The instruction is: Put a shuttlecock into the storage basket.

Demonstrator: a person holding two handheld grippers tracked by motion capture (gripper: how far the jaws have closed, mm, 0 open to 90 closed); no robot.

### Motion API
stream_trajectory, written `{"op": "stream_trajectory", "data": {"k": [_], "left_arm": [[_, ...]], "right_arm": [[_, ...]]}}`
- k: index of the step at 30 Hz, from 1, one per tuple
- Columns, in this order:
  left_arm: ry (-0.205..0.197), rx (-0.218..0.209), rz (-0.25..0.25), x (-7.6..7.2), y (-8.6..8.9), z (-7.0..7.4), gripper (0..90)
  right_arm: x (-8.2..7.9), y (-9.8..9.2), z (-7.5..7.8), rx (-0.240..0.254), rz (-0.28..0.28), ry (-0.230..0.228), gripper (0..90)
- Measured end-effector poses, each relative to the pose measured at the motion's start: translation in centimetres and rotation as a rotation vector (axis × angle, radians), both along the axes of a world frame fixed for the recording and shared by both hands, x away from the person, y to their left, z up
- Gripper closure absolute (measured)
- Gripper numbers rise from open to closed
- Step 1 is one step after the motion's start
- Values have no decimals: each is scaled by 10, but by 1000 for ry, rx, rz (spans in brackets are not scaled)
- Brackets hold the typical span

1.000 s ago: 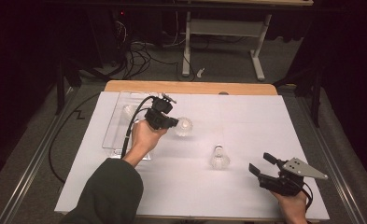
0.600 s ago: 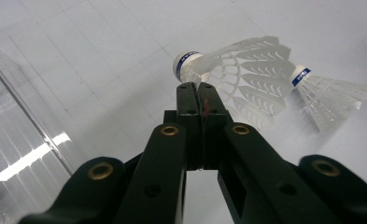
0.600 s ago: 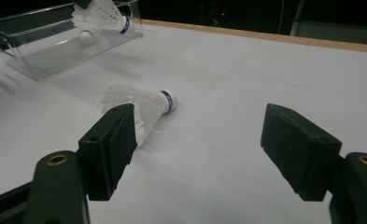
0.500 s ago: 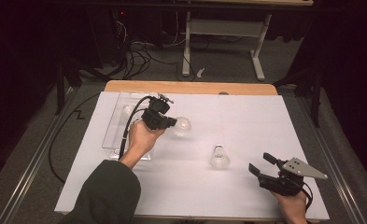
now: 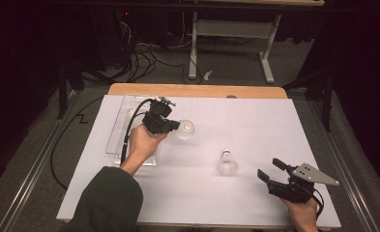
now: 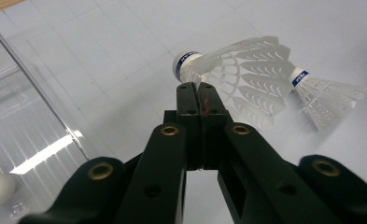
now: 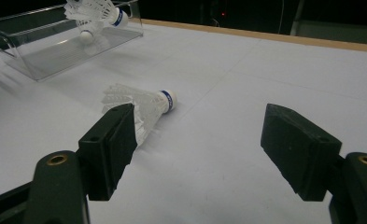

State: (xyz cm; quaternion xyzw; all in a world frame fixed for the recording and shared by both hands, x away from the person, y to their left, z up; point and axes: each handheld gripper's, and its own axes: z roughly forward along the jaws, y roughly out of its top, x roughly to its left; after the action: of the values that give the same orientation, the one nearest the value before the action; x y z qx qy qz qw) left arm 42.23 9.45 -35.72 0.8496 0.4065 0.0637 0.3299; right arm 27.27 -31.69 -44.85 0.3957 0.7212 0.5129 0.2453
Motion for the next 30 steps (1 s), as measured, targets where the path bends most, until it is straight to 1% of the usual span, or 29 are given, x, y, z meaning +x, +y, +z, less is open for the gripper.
{"op": "stream_trajectory", "data": {"k": [10,20,30], "left_arm": [[-13,-13,20,-2,10,3,899],[-25,-13,31,-5,16,6,899],[-57,-25,50,-9,23,9,899]], "right_arm": [[0,0,0,0,1,0,270],[0,0,0,-1,1,0,270],[0,0,0,0,1,1,270]]}}
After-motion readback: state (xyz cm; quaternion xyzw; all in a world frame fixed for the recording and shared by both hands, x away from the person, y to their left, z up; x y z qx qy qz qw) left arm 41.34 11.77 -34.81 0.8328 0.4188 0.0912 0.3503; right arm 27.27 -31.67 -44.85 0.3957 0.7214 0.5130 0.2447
